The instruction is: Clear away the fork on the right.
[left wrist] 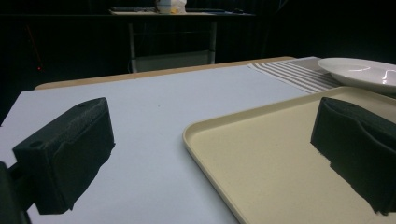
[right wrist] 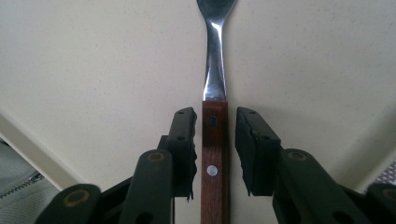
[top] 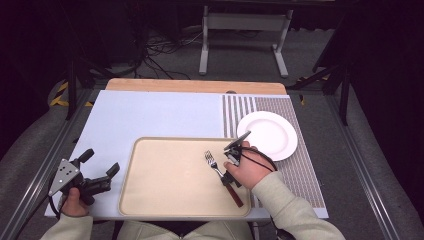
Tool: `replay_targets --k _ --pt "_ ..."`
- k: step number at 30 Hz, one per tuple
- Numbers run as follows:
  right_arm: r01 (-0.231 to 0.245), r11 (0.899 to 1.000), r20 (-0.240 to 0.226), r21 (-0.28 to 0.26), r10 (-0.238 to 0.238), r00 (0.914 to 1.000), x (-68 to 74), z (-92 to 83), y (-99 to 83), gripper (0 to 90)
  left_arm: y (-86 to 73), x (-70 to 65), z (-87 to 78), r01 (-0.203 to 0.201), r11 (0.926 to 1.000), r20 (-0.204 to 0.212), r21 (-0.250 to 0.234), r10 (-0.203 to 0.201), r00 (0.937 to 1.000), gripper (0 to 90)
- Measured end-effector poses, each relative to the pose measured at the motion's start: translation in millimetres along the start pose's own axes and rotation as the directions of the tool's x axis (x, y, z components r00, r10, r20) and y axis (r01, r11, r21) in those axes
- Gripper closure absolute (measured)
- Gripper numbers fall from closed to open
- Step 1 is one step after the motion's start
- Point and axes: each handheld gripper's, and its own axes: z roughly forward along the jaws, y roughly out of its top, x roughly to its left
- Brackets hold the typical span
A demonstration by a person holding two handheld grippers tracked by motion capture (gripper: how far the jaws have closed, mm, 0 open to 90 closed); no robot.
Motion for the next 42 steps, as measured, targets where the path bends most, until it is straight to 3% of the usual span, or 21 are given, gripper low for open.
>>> replay_targets --k 5,9,12,15,16,18,20,21,22,23,24,26,27,28,29,31,32,36,38,42 --pt "0.009 1.000 -0.002 -0.026 -0.009 1.0000 -0.3 -3.2 -0.5 61.7 0.0 -0.2 0.1 0.000 1.0000 0.000 0.000 0.000 1.0000 0.1" --pt "0.035 0.997 -0.016 -0.073 -0.036 0.9992 1.5 -5.9 -0.5 48.8 0.0 -0.1 0.2 0.000 1.0000 0.000 0.001 0.000 1.0000 0.1" --pt "0.088 0.984 -0.022 -0.156 -0.093 0.9954 3.5 -6.8 -0.5 32.0 0.0 -0.2 0.1 -0.001 1.0000 0.001 0.001 0.001 1.0000 0.1" --pt "0.177 0.958 -0.007 -0.225 -0.183 0.9831 5.3 -8.4 1.0 24.2 0.1 -0.1 0.1 0.000 1.0000 0.001 -0.001 0.000 1.0000 0.1" --pt "0.213 0.947 -0.003 -0.239 -0.220 0.9754 5.0 -8.7 2.2 21.7 0.1 -0.1 0.0 0.000 1.0000 0.000 -0.001 0.000 1.0000 0.1" --pt "0.296 0.913 0.019 -0.281 -0.303 0.9527 5.2 -9.3 4.5 21.7 0.2 -0.1 -0.1 -0.001 1.0000 0.001 -0.001 0.001 1.0000 0.1" --pt "0.393 0.857 0.056 -0.334 -0.398 0.9158 5.7 -11.0 7.8 23.8 0.1 0.0 0.2 -0.001 1.0000 0.002 -0.001 0.001 1.0000 0.1" --pt "0.429 0.835 0.077 -0.346 -0.430 0.8996 6.2 -11.6 9.2 24.9 0.0 0.1 0.4 -0.002 1.0000 0.001 0.000 0.002 1.0000 0.1" --pt "0.464 0.808 0.102 -0.362 -0.461 0.8816 7.7 -13.1 10.5 31.0 0.1 0.5 0.4 -0.006 1.0000 0.002 0.003 0.006 1.0000 0.1" --pt "0.484 0.794 0.111 -0.369 -0.479 0.8708 8.5 -13.9 11.3 36.0 0.1 0.3 0.6 -0.006 1.0000 0.003 0.003 0.006 1.0000 0.1" --pt "0.512 0.772 0.122 -0.377 -0.507 0.8534 8.9 -15.0 12.4 40.2 0.1 0.2 0.6 -0.006 1.0000 0.002 0.002 0.006 1.0000 0.1" --pt "0.524 0.753 0.116 -0.399 -0.525 0.8432 9.6 -15.7 13.4 53.8 0.1 -0.1 0.4 -0.007 1.0000 0.003 0.001 0.007 1.0000 0.1" --pt "0.543 0.738 0.111 -0.401 -0.549 0.8282 10.3 -16.5 14.1 61.2 0.2 0.0 0.4 -0.007 1.0000 0.003 0.000 0.007 1.0000 0.1" --pt "0.569 0.715 0.128 -0.405 -0.572 0.8099 10.5 -16.9 15.4 67.0 0.2 0.0 0.3 -0.007 1.0000 0.002 0.000 0.007 1.0000 0.1" --pt "0.581 0.704 0.139 -0.407 -0.581 0.8017 10.6 -17.1 16.2 74.1 0.2 0.1 0.3 -0.007 1.0000 0.003 0.000 0.007 1.0000 0.1" --pt "0.586 0.698 0.141 -0.411 -0.587 0.7975 10.7 -17.5 17.2 77.4 0.2 0.3 0.4 -0.006 1.0000 0.002 0.000 0.006 1.0000 0.1" --pt "0.600 0.678 0.149 -0.424 -0.601 0.7849 11.0 -17.2 20.5 87.7 0.2 0.3 0.4 -0.006 1.0000 0.002 0.000 0.006 1.0000 0.1" --pt "0.608 0.670 0.154 -0.426 -0.609 0.7784 10.9 -13.8 25.7 90.0 0.2 0.3 0.4 -0.006 1.0000 0.003 0.000 0.006 1.0000 0.1" --pt "0.620 0.664 0.164 -0.419 -0.616 0.7703 11.0 -9.9 29.7 90.0 0.2 0.2 0.3 -0.002 1.0000 0.003 0.000 0.002 1.0000 0.1" --pt "0.623 0.657 0.156 -0.425 -0.624 0.7654 13.3 -1.3 36.1 90.0 0.2 0.5 0.4 -0.006 1.0000 0.004 0.001 0.006 1.0000 0.1"
